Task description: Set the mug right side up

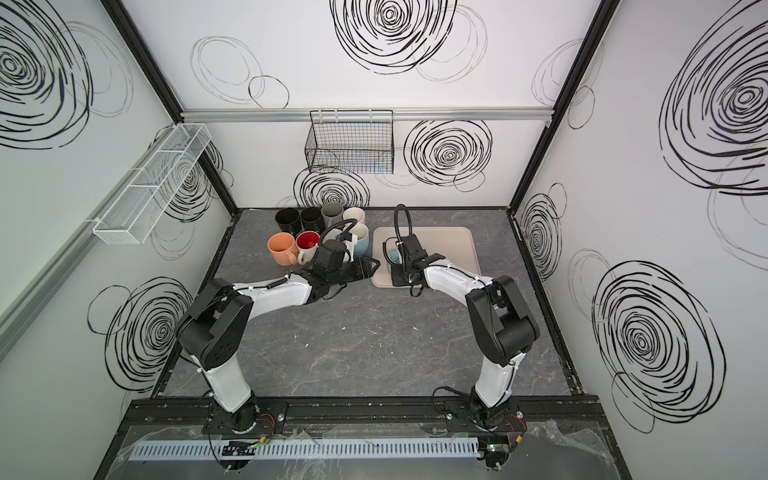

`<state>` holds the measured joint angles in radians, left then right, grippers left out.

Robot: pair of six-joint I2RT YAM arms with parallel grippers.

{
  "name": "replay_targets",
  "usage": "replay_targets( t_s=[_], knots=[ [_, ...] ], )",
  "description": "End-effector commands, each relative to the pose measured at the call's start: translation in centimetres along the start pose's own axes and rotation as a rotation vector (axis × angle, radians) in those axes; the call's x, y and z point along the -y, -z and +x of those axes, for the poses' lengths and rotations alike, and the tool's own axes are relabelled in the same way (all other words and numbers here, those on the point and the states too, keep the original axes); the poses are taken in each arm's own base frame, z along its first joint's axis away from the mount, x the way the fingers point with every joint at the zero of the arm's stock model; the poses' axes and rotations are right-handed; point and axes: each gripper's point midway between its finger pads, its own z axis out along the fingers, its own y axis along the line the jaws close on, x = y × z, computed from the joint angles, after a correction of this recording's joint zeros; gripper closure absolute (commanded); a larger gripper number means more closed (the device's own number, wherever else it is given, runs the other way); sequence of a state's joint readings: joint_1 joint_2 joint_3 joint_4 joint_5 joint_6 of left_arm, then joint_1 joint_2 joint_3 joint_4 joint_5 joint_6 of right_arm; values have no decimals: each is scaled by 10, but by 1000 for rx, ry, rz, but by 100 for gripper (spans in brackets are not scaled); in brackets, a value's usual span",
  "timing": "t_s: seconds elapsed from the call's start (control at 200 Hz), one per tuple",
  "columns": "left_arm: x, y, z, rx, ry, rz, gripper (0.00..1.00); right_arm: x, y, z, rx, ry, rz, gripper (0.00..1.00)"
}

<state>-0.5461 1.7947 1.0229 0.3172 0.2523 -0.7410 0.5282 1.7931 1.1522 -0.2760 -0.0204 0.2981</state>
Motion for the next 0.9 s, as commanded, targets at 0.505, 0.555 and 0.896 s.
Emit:
replay_targets(
  t_s=[0.505,0.555,0.896],
  knots=[
    [-12,23,-13,68,22,22,41,5,-52,12,-80,50,111,62],
    [-12,23,-12,67,23,22,41,8,-55,14,-91,53,123,62],
    [-13,29,-10,65,22,23,41,3,-61,16,-104,36,103,83]
  ],
)
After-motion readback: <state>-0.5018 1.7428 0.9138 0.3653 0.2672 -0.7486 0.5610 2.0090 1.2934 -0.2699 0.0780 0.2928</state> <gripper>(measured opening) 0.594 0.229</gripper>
